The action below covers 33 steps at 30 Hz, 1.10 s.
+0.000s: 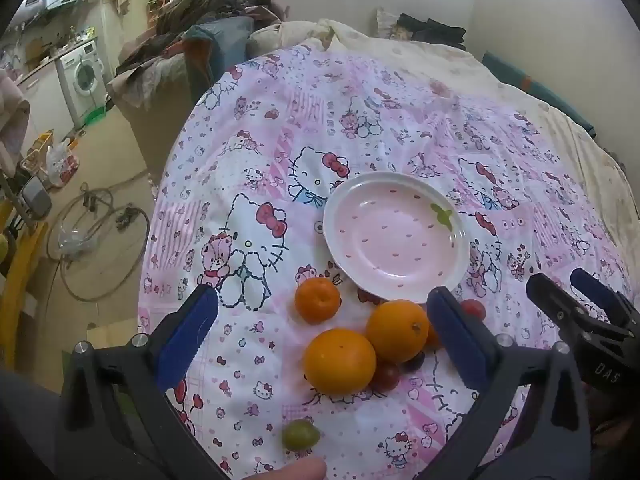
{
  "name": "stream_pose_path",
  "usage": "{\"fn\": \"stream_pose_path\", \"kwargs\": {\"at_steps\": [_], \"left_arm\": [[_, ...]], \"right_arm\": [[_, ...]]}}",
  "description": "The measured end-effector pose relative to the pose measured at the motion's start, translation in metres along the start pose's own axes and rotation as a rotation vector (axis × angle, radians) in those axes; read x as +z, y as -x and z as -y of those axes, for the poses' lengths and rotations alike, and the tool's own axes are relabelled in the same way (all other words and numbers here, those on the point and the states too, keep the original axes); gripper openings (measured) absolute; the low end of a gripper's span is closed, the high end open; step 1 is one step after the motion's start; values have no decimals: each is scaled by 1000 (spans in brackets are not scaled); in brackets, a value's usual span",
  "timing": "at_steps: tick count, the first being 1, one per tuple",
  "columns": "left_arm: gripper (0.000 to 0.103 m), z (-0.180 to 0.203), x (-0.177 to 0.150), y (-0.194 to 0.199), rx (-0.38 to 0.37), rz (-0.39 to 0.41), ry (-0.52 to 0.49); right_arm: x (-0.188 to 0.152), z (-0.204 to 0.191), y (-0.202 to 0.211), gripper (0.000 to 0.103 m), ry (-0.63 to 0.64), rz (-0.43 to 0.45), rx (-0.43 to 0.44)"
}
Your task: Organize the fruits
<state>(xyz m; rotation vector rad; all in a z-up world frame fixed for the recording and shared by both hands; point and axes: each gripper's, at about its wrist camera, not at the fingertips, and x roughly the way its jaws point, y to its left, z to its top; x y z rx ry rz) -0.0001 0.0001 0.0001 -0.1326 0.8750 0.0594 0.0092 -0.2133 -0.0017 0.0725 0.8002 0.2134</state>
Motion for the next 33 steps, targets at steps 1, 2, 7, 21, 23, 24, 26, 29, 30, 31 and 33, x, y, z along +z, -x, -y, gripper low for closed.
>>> {"fn": "stream_pose_path", "kwargs": {"at_steps": [1, 2, 7, 21, 23, 24, 26, 29, 30, 31, 33], "left_arm": [[103, 0, 0, 0, -1, 1, 0], [103, 0, 0, 0, -2, 1, -1], [103, -3, 0, 0, 12, 14, -2], [103, -7, 2, -1, 20, 5, 10], [103, -6, 2, -1, 21, 5, 9], [103, -7, 2, -2, 22, 4, 9], [103, -5, 0, 0, 25, 6, 5], [103, -4, 0, 0, 25, 6, 6], [103, -4, 0, 0, 25, 7, 5], [103, -4, 0, 0, 26, 6, 4], [103, -5, 0, 0, 25, 5, 5]], "right_arm": [[-1, -1, 1, 102, 12, 13, -9], [-1, -1, 1, 102, 12, 12, -9], [-3, -3, 0, 102, 20, 2, -17], [-1, 0, -2, 102, 13, -7, -14], [-2, -1, -1, 102, 11, -8, -16], [-2, -2, -2, 102, 10, -9, -19], [-2, -1, -2, 102, 9, -10, -20], [-2, 0, -2, 102, 12, -10, -21], [-1, 0, -2, 102, 12, -10, -21], [-1, 0, -2, 102, 12, -11, -21], [-1, 0, -2, 102, 9, -10, -21]]}}
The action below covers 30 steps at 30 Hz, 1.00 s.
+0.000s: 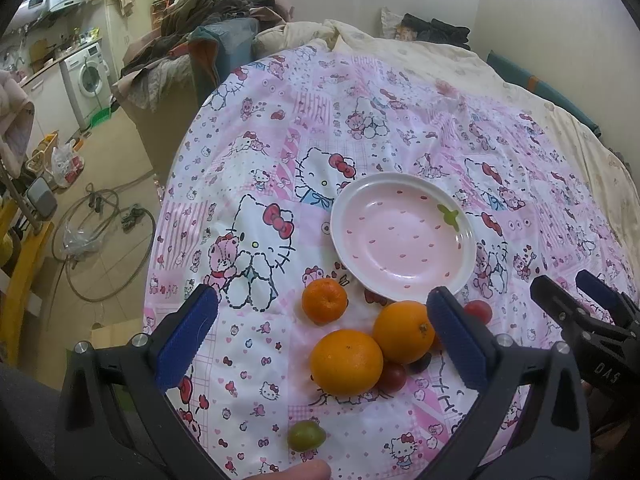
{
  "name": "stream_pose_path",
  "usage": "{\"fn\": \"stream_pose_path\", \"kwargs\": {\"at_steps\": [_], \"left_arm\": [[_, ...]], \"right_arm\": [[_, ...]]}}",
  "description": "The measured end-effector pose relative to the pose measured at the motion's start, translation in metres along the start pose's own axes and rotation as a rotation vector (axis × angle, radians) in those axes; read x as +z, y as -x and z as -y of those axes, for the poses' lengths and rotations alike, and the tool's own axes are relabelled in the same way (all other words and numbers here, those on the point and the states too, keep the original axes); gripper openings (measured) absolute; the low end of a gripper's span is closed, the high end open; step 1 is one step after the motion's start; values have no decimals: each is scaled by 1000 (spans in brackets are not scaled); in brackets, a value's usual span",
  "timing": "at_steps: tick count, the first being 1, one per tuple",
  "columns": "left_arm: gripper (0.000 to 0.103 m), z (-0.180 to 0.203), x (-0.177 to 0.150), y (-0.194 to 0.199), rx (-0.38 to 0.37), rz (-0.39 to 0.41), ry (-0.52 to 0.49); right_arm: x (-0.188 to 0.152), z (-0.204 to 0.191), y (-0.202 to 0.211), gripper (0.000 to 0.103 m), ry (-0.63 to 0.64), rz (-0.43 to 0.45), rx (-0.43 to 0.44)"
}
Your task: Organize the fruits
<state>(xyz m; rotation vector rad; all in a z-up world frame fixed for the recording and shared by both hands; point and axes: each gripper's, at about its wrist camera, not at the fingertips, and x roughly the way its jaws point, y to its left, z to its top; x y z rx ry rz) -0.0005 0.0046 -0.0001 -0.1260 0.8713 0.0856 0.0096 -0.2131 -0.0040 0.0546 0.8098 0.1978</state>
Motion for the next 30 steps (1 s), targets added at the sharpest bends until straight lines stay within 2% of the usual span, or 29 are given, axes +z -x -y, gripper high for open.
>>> {"fn": "stream_pose_path", "kwargs": {"at_steps": [30], "left_arm": [[103, -1, -3, -3, 6, -4, -3]], "right_arm": [[-1, 0, -3, 102, -11, -17, 10]]}}
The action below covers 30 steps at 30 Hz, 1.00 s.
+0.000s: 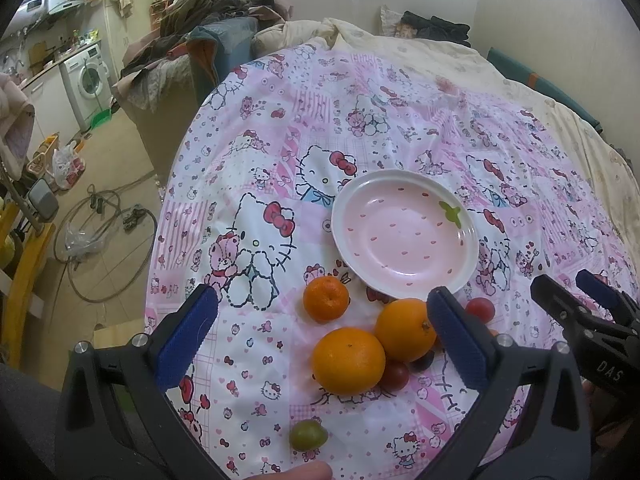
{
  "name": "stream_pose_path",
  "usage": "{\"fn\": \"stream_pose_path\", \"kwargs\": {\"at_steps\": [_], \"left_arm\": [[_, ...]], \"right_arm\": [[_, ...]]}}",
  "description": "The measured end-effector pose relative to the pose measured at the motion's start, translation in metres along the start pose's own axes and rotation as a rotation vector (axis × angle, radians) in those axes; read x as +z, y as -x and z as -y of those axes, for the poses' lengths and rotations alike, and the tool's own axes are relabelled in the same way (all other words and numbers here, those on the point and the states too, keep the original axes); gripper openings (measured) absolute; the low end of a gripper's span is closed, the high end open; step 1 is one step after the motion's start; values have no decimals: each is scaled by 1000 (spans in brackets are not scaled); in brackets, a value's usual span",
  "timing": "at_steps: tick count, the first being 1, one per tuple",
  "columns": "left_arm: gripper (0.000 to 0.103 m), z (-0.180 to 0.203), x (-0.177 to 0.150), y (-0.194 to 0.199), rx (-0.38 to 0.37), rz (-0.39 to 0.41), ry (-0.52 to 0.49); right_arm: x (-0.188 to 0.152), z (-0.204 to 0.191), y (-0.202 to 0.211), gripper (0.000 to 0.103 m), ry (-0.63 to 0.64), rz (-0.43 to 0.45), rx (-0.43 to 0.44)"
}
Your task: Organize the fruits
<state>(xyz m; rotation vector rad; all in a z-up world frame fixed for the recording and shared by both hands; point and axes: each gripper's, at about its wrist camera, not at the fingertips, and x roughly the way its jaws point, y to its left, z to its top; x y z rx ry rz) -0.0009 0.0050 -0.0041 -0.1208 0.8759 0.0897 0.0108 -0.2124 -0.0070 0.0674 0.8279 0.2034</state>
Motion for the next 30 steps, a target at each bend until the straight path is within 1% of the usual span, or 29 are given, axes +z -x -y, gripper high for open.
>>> {"fn": "stream_pose_path", "kwargs": {"at_steps": [13, 30], "left_arm": [[103, -2, -3, -3, 9, -5, -10], [103, 0, 2, 3, 10, 1, -11]], "right_arm": [[-1, 0, 0, 102, -2, 0, -2], [2, 3, -1, 102, -11, -7, 2]]}}
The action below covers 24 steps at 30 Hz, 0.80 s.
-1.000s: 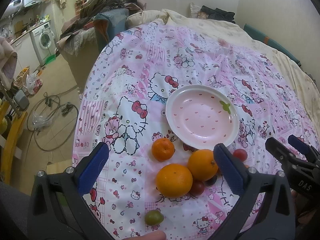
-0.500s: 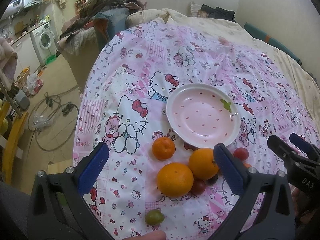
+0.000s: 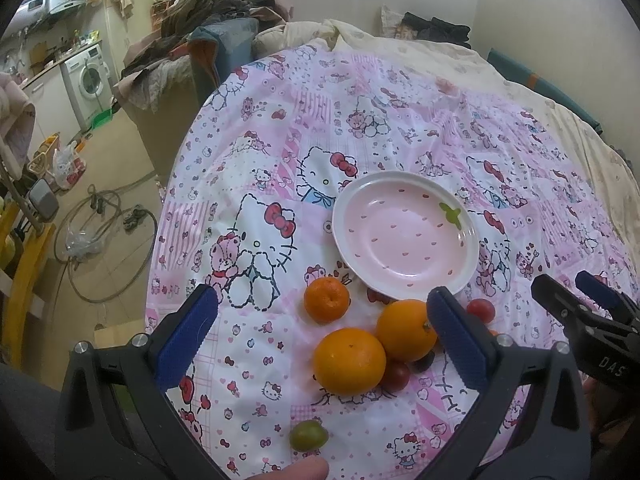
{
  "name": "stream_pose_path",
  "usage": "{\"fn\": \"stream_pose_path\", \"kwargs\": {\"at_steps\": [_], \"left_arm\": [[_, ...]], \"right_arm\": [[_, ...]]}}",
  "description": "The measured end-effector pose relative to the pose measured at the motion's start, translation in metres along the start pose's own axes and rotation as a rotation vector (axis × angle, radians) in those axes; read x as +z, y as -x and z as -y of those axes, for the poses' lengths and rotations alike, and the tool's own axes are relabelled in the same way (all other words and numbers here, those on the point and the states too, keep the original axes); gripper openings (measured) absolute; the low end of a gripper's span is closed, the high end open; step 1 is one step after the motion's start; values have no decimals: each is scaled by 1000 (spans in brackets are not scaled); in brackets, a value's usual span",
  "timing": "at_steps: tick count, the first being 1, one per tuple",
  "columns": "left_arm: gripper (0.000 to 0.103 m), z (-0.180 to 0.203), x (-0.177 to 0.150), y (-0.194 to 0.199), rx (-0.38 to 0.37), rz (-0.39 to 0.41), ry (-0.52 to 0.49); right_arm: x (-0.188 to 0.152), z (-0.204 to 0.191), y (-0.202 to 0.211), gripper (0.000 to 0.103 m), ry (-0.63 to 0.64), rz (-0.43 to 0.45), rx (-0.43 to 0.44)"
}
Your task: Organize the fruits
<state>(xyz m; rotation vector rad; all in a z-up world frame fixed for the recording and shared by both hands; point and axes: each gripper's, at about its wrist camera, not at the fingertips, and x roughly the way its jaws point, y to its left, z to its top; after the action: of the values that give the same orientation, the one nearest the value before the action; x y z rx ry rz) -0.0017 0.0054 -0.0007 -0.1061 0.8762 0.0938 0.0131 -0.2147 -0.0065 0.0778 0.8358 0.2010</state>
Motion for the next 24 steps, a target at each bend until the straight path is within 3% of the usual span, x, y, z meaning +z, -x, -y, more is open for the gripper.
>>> {"fn": "stream_pose_path", "kwargs": {"at_steps": [4, 6, 10, 13, 19, 24], "left_arm": [[103, -4, 1, -1, 11, -6, 18], [103, -14, 4, -9, 16, -46, 64], [103, -44, -7, -49, -21, -271, 229], [94, -51, -25, -70, -49, -404, 298], [93, -20, -38, -85, -81, -477, 203], [81, -8, -42, -96, -109, -525, 191]], "right_arm": [[0, 1, 0, 102, -4, -1, 1], [-1, 3, -1, 102, -19, -7, 2], [-2, 9, -5, 102, -48, -31, 4], [-3, 13, -8, 102, -72, -50, 10], [-4, 15, -10, 102, -96, -82, 23], [-5, 19, -10, 102, -106, -84, 16]]}}
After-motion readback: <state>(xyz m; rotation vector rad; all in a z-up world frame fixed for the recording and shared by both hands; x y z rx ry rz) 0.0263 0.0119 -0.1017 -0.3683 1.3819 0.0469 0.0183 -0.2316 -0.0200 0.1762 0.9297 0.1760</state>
